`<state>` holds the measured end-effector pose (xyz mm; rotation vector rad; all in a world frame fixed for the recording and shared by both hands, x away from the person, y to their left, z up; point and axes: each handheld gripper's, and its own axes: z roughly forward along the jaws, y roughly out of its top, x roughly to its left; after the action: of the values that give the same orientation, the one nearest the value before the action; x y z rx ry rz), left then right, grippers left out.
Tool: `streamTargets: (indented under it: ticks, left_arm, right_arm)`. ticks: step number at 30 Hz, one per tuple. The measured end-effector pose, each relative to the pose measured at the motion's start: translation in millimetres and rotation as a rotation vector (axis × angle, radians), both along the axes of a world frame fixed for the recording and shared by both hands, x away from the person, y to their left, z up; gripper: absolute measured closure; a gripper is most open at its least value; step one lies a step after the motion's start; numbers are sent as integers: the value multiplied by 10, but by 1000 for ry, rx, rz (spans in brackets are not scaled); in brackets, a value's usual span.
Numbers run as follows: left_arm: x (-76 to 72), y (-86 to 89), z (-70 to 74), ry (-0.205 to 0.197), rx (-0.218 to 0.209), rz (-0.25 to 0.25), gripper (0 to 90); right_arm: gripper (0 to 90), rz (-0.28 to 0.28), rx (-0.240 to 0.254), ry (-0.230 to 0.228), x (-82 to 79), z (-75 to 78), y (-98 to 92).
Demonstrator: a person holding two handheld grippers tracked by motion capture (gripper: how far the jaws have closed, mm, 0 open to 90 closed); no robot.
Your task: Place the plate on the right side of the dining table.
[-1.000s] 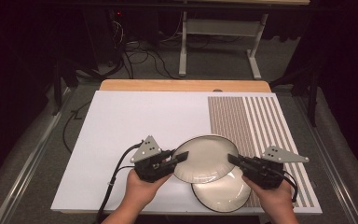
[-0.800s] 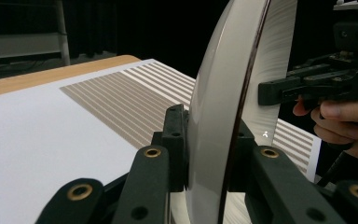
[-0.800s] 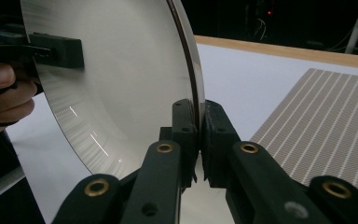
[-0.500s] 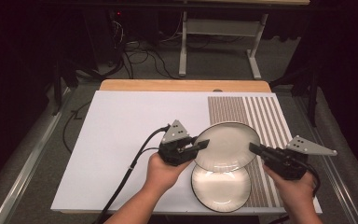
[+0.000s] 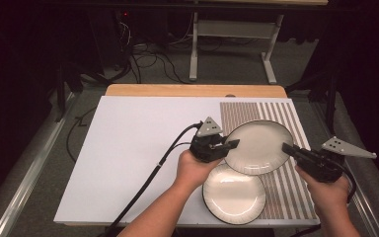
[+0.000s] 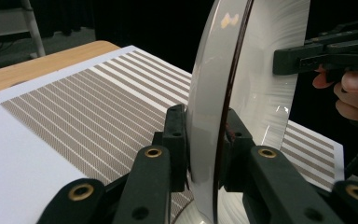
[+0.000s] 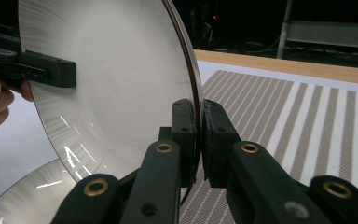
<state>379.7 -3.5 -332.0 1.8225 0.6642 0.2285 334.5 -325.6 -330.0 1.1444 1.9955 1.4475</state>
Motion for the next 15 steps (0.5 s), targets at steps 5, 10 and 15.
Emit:
streamTargets:
  ticks: [5,10,15]
  left_arm:
    - [119,-122,-19,12,3,2,758]
    - [241,-272,-86,36,-5,-3,753]
    - [354,-439,-171,62,-5,-5,742]
  right_arm:
    - [869,-33,1,12,74,-15,-112]
    - [869,-57,0,17,116,-47,-213]
    - [871,-95,6,35,147,-95,-348]
